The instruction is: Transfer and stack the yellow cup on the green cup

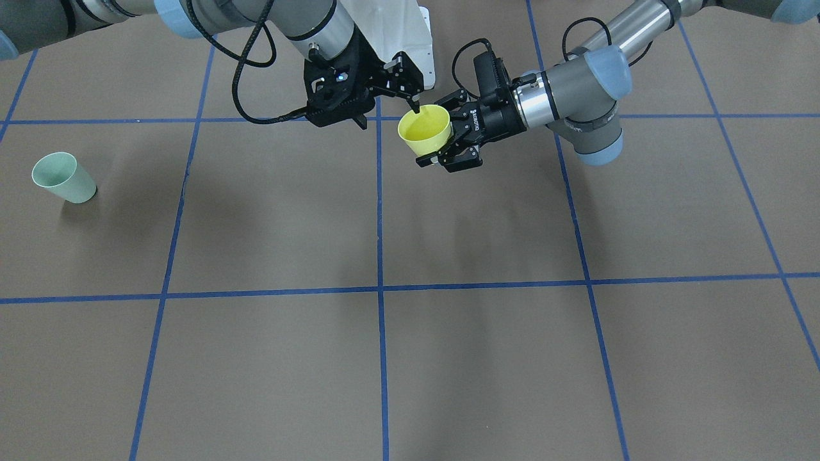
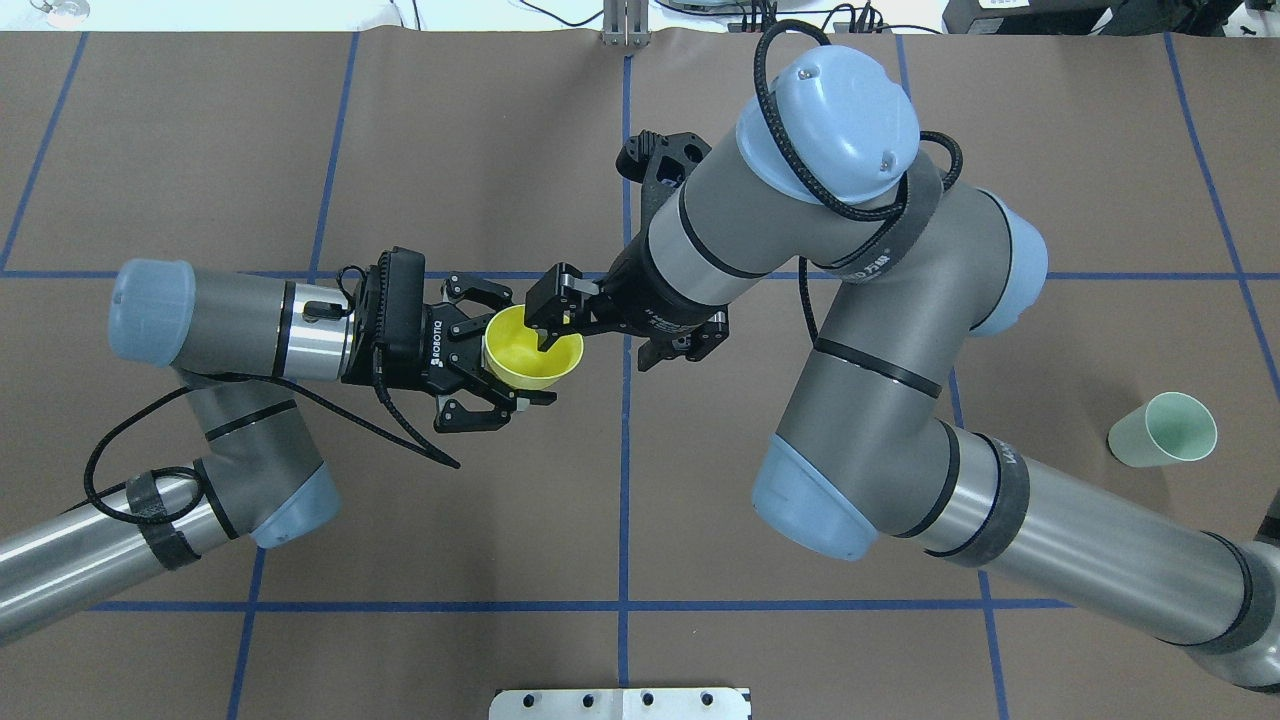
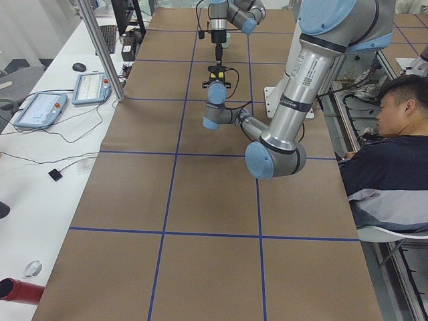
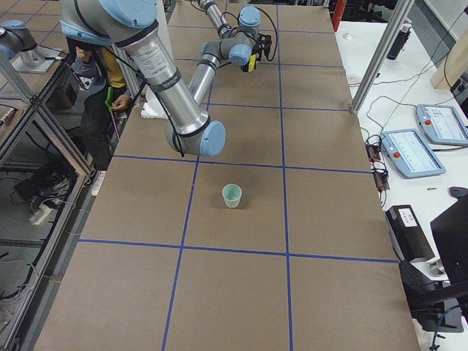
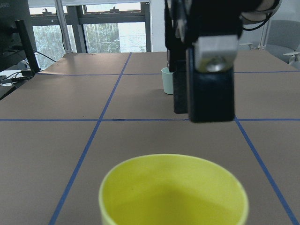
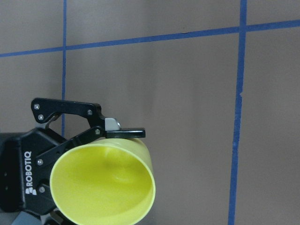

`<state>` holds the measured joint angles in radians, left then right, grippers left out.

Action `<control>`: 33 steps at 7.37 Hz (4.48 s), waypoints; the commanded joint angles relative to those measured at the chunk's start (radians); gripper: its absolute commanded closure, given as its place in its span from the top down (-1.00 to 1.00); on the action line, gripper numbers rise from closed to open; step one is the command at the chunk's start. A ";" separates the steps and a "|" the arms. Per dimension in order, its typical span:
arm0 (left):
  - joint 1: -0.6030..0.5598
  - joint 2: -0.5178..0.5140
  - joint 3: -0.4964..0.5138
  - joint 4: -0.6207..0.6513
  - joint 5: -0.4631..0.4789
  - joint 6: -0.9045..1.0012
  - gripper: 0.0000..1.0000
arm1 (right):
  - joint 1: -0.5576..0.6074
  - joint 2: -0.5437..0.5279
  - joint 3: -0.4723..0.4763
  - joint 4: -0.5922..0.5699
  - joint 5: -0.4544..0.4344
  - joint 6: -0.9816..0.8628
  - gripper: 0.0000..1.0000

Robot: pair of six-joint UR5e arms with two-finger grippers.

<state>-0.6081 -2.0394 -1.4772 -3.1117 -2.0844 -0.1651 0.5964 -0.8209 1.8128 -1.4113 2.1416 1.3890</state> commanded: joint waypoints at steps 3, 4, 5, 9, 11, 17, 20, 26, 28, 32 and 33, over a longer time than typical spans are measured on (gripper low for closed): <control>0.004 -0.001 0.000 -0.005 0.015 -0.001 -1.00 | -0.043 0.011 -0.038 0.000 -0.097 0.010 0.91; 0.004 0.001 0.000 -0.005 0.015 -0.001 -1.00 | -0.050 0.011 -0.038 -0.001 -0.098 0.008 0.91; 0.004 0.002 0.001 -0.007 0.015 -0.001 -1.00 | -0.056 0.008 -0.038 -0.001 -0.100 -0.001 0.90; 0.014 0.002 0.008 -0.033 0.012 -0.008 -0.64 | -0.055 0.012 -0.026 0.002 -0.106 -0.104 -1.00; 0.037 0.002 0.003 -0.048 0.007 -0.014 0.12 | -0.052 0.009 -0.024 0.002 -0.106 -0.104 -1.00; 0.038 -0.004 0.012 -0.090 0.070 -0.157 1.00 | 0.005 -0.096 0.077 0.000 -0.094 -0.105 -1.00; 0.034 -0.001 0.017 -0.088 0.127 -0.177 1.00 | 0.158 -0.168 0.079 0.000 -0.082 -0.107 -1.00; -0.135 0.083 0.012 0.155 0.244 -0.182 1.00 | 0.567 -0.395 0.071 -0.178 0.050 -0.689 -1.00; -0.228 0.091 0.011 0.357 0.234 -0.119 1.00 | 0.678 -0.513 0.077 -0.173 0.116 -0.917 -1.00; -0.474 0.246 0.011 0.676 0.095 -0.057 1.00 | 0.824 -0.671 0.077 -0.167 0.188 -1.180 -1.00; -0.520 0.314 -0.003 0.689 0.087 0.006 1.00 | 0.848 -0.691 0.095 -0.167 0.216 -1.185 -1.00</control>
<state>-1.0523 -1.7965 -1.4695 -2.4727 -1.9657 -0.2122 1.4087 -1.4800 1.8945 -1.5797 2.3227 0.2340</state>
